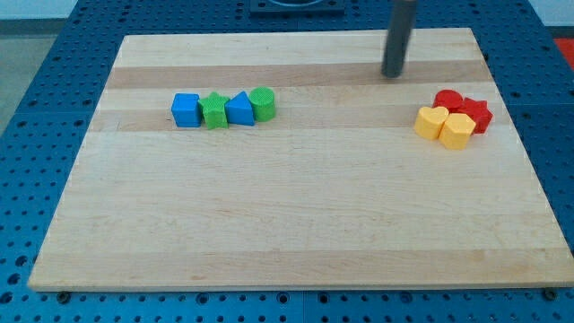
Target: Drag the hexagon towards the bottom center of the board
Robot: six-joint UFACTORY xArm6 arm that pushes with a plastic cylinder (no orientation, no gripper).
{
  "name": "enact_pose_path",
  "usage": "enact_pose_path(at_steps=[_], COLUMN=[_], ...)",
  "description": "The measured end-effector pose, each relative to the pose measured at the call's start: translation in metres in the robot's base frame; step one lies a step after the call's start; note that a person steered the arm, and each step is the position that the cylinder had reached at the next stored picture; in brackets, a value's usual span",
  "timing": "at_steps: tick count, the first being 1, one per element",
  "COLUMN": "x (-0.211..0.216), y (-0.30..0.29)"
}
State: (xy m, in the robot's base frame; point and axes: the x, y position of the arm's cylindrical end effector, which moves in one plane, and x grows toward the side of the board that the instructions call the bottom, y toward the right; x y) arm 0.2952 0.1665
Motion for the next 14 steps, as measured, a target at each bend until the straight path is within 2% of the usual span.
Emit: enact_pose_path(at_steps=[2,3,4,8,9,12,14], x=[0.003,0.021,0.049,0.076,0.092,0.1,0.114], y=[0.121,0.163,0.169,0.166,0.153,0.107,0.051])
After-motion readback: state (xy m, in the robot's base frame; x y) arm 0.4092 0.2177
